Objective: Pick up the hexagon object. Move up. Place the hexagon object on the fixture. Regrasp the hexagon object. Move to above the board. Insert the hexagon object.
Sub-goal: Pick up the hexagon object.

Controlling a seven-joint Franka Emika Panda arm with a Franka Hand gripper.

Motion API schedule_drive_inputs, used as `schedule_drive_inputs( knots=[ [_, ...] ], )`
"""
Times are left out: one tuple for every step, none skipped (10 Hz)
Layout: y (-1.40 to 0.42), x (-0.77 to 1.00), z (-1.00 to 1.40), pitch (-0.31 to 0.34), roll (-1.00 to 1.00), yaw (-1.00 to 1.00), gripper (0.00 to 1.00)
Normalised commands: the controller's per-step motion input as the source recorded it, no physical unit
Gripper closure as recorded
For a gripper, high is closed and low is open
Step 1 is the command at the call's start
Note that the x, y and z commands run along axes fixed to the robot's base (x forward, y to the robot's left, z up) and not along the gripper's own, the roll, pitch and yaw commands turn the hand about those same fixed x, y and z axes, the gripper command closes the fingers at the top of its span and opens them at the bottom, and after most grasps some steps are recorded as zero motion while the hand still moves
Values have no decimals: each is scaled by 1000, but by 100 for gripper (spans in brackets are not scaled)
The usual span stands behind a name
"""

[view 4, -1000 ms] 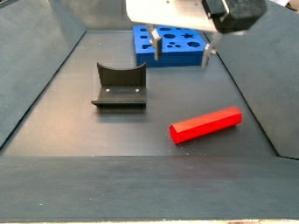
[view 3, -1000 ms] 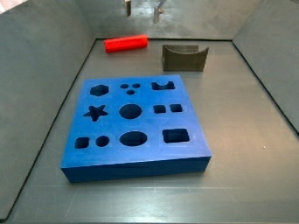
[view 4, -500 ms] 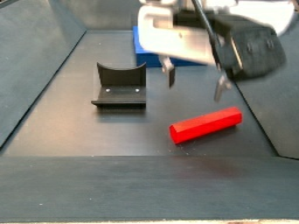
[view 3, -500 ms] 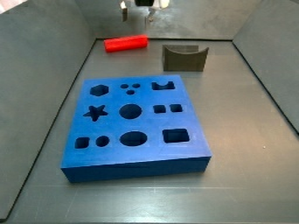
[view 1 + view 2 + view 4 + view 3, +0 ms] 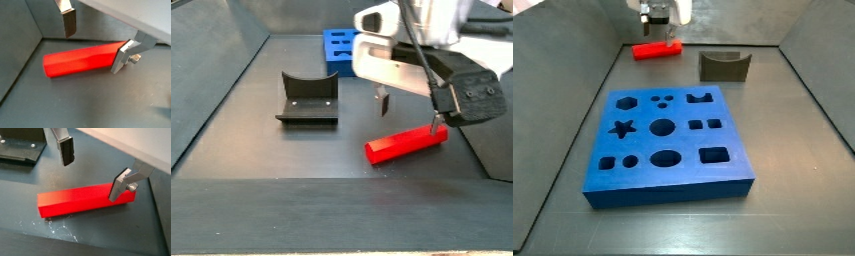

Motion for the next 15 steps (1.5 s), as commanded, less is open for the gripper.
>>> schedule_drive_inputs(
  knots=[
    [771, 423, -994, 0, -60, -157, 0],
    [683, 394, -737, 0, -100, -94, 0],
    [14, 0, 0, 0, -26, 0, 0],
    [0, 0, -251, 0, 20, 0, 0],
    [-151, -800, -737, -220, 87, -166, 0],
    [-89, -623, -180, -189, 0, -166, 0],
    [0, -46, 0, 0, 0, -57, 0],
    [0, 0, -63, 0, 0, 0, 0],
    [0, -160, -734, -263, 0, -20, 0],
    [34, -334, -671, -180, -53, -420, 0],
    [0, -146, -174, -94, -13, -897, 0],
    [0, 0, 0, 6, -9, 0, 0],
    [17, 0, -29, -26, 0, -560, 0],
    [0, 0, -77, -89, 0, -1000, 0],
    [20, 0, 0, 0, 0, -540, 0]
  ],
)
